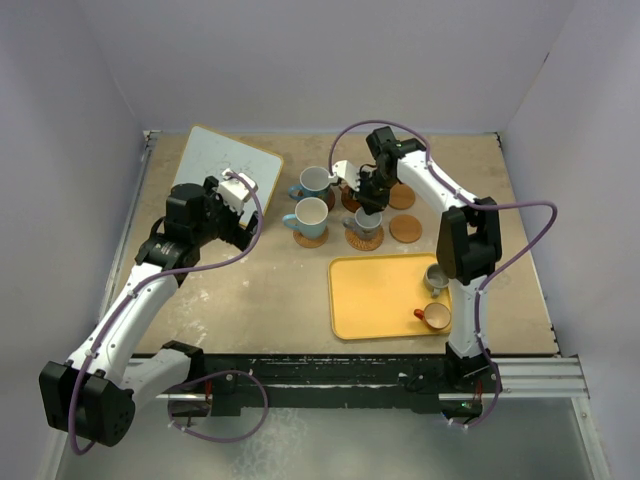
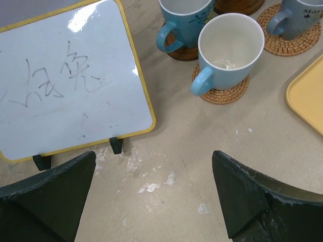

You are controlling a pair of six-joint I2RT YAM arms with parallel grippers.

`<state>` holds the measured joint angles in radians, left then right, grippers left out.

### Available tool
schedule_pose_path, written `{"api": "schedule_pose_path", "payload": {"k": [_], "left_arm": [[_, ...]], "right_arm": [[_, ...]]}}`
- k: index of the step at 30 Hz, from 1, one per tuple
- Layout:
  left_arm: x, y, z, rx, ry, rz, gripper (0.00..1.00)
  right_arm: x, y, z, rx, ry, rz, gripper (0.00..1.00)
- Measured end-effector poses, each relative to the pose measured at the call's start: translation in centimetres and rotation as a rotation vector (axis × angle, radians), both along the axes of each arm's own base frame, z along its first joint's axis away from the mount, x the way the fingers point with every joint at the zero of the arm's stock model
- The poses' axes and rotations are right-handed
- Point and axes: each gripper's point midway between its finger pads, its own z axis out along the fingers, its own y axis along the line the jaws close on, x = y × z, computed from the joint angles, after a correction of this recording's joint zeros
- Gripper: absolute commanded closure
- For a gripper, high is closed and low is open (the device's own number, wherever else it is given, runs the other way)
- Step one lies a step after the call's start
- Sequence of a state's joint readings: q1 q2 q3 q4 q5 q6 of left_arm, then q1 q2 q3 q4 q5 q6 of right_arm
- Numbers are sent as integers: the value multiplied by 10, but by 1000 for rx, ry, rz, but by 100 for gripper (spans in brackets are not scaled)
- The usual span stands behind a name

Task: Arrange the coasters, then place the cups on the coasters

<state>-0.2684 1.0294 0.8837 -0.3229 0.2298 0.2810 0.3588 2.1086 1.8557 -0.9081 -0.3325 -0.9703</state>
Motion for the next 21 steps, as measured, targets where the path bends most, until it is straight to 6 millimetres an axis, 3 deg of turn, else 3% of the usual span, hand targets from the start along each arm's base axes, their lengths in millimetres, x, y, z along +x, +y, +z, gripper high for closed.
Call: {"api": "schedule_pose_path", "payload": {"k": [13,17,21], "left_arm": [[-2,0,-4,0,6,-3,7],[-2,0,-3,0,4,-2,7],[-3,1,-1,-1,-2,-1,7]], "right_arm": [[0,1,7,12,-1,-39,53],[-1,1,31,38,-44,-67,49],[-3,-3,71,73,-139,-104,47]]}}
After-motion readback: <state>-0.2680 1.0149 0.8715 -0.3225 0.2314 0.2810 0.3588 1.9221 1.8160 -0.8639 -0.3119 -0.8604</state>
